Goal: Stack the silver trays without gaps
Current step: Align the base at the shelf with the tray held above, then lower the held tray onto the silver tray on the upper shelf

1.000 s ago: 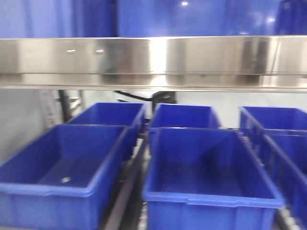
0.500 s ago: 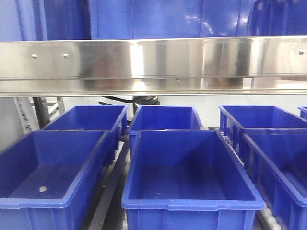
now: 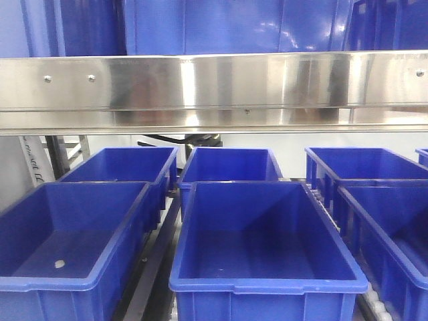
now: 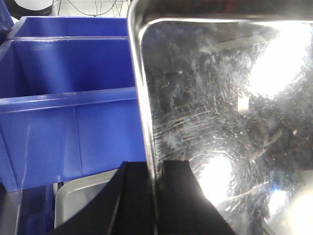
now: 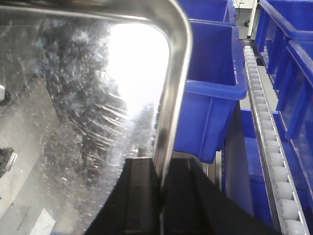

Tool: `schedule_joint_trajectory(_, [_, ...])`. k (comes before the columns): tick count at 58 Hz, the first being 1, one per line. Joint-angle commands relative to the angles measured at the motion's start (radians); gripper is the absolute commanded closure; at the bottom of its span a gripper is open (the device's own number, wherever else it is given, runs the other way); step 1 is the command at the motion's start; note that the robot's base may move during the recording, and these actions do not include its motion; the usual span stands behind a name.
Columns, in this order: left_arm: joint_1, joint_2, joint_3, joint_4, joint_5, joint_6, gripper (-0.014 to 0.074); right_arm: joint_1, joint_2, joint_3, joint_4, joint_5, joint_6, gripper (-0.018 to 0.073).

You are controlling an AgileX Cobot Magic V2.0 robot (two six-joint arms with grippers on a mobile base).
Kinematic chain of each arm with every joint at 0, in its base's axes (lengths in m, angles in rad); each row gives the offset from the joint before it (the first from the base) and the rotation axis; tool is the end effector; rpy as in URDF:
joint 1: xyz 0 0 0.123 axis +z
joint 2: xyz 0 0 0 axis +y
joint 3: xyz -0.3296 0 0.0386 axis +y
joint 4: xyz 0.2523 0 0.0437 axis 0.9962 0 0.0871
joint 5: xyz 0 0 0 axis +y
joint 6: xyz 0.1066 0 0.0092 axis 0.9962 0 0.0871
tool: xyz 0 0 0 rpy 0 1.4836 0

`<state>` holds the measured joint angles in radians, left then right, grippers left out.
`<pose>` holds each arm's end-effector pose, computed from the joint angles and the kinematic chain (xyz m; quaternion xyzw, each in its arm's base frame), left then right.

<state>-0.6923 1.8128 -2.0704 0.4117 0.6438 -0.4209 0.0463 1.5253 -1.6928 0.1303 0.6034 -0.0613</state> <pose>0.3626 -0.2672 0.5137 0.1647 0.7724 -0.1409 0.5970 0.3647 0.0248 0.5030 -0.0213 0.8173 0.0567 0.5729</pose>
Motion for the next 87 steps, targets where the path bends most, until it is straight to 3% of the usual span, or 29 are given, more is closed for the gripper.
schedule_joint_trajectory(1, [0.001,-0.015,-0.005,0.020,-0.035,0.010,0.0616,-0.004,-0.012,-0.010,-0.024,-0.045,-0.020,0.0638])
schedule_joint_trajectory(33, [0.001,-0.015,-0.005,0.040,-0.029,0.010,0.0616,-0.004,-0.012,-0.010,-0.023,-0.046,-0.020,0.0638])
schedule_joint_trajectory(47, [0.001,0.054,-0.005,0.046,0.148,0.010,0.0616,-0.004,0.038,-0.010,-0.020,0.034,-0.020,0.0638])
schedule_joint_trajectory(58, [0.001,0.126,-0.005,0.046,0.215,0.010,0.0616,-0.004,0.121,-0.010,-0.015,0.095,-0.020,0.0638])
schedule_joint_trajectory(87, [0.016,0.253,-0.005,0.070,0.170,0.010,0.0616,-0.003,0.297,-0.010,0.023,0.042,-0.020,0.0638])
